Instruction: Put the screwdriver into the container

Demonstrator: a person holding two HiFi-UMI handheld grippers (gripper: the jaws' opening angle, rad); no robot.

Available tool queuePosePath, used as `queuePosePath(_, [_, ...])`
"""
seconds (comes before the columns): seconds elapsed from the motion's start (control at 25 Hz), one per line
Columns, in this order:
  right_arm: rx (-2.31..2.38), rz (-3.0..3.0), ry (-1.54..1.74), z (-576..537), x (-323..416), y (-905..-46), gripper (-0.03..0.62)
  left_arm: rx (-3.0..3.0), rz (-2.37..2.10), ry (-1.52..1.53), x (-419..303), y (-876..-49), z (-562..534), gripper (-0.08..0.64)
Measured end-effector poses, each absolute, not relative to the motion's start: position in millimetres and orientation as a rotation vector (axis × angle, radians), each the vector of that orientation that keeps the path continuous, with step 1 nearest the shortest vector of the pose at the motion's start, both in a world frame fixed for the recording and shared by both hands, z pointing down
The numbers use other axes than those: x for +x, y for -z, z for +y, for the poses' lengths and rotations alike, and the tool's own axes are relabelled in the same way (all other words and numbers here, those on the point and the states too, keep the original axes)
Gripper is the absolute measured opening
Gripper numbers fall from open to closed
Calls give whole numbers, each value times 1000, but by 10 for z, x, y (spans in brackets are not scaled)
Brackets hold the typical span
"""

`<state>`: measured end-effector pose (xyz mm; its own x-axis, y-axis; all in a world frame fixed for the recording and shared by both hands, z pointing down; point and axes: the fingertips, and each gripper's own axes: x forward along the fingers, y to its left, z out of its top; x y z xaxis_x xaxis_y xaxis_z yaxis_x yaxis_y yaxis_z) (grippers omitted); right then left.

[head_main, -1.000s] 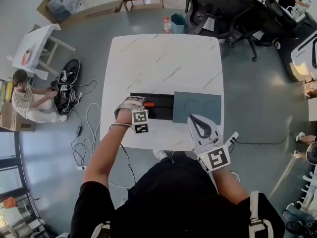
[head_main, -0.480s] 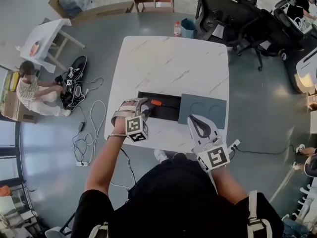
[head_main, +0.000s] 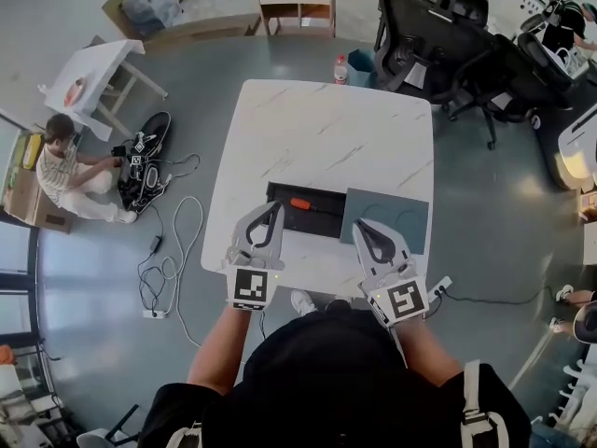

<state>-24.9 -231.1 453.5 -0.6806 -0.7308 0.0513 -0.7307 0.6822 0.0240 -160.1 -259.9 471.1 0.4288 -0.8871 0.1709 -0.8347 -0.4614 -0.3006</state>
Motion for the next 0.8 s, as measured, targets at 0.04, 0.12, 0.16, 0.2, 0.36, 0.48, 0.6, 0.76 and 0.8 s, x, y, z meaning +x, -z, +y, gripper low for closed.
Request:
queuePosePath(0.04, [1240,-2831,18,-2330,-256,-4504,7,-2533,1576,371,-1615,-4615,-2570,9])
queuePosePath(0.12, [1262,-2835,36,-2365,-271,-4445,7,-2582,1675,222,-1640,-4484,-2507,9])
queuePosePath(0.16, [1271,-2838,47,-2381,-281,-4410,6,-2592,1710,160,-1654,-4439,-2480,9])
queuePosePath(0.2, [1281,-2841,61,-2395,-288,-4368,6,-2596,1728,105,-1666,-4406,-2458,9])
queuePosePath(0.36, [1320,-2844,118,-2439,-276,-4152,6,-2636,1730,-20,-1632,-4339,-2402,9])
queuePosePath(0.48, [1351,-2847,179,-2470,-265,-3991,6,-2643,1723,-19,-1639,-4307,-2412,9])
queuePosePath(0.6, [1363,-2830,230,-2493,-257,-3919,6,-2635,1720,4,-1663,-4292,-2438,9])
queuePosePath(0.76, [1397,-2804,227,-2519,-220,-3900,6,-2627,1718,40,-1699,-4317,-2468,9])
queuePosePath(0.8, [1403,-2804,222,-2518,-214,-3899,6,-2624,1721,42,-1711,-4317,-2467,9])
